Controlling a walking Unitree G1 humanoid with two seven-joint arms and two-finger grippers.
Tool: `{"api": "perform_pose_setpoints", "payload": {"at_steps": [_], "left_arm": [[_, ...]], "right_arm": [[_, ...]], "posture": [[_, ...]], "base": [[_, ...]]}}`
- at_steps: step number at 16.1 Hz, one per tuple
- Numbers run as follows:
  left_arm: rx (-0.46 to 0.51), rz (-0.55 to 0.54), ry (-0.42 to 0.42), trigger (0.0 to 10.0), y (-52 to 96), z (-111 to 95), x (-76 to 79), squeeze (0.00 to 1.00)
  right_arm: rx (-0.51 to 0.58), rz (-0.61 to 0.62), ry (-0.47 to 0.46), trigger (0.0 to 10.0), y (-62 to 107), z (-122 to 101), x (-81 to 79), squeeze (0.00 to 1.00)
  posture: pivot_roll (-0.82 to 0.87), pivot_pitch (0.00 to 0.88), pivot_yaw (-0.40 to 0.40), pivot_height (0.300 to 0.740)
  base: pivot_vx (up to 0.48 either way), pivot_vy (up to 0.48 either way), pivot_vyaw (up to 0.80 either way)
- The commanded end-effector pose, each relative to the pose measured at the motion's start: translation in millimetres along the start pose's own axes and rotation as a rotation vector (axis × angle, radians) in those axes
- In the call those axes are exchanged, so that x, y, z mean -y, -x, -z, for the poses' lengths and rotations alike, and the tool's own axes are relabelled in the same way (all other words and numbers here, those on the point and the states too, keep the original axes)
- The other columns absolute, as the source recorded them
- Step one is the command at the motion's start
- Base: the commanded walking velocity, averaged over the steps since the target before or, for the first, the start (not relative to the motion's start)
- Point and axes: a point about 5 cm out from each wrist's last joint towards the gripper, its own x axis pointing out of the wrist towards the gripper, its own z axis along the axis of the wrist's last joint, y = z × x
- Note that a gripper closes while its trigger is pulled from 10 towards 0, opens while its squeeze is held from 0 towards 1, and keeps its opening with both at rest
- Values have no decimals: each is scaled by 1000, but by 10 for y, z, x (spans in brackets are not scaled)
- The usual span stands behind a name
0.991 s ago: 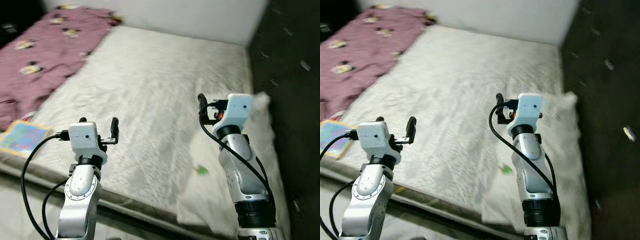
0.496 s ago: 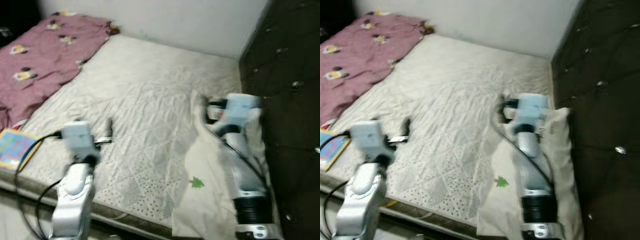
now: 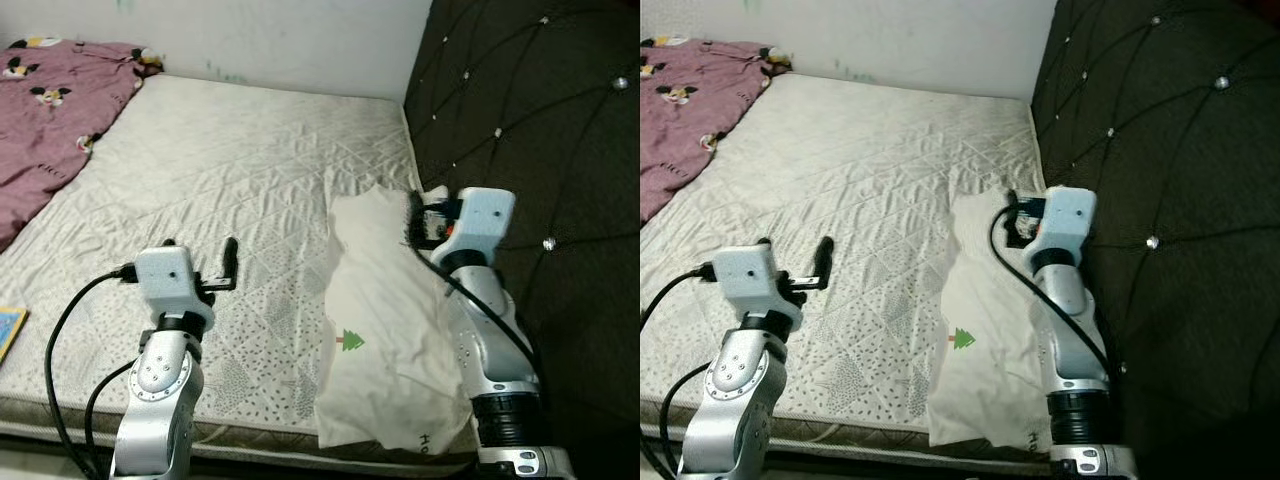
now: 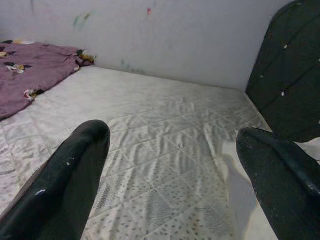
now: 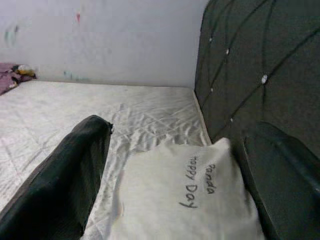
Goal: Clean up the room
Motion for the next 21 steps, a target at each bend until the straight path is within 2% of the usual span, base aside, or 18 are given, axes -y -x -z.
{"api": "perform_pose_setpoints", "payload": {"at_steps": [1, 4, 21], "left_arm": [[-4, 9, 4, 10000, 2, 2, 11, 0], [-6, 18, 10, 10000, -7, 7, 31, 0], [-7, 19, 19, 10000, -18, 12, 50, 0]], "right_arm": [[-4, 11, 6, 10000, 6, 7, 33, 0], [-2, 6, 7, 10000, 3, 6, 29, 0], [-47, -49, -6, 10000, 36, 101, -68, 0]], "posture": [[-34, 58, -52, 740], [-39, 56, -51, 740], [-39, 58, -54, 740]], "base": [[0, 480, -800], [0, 480, -619], [0, 480, 0]]}}
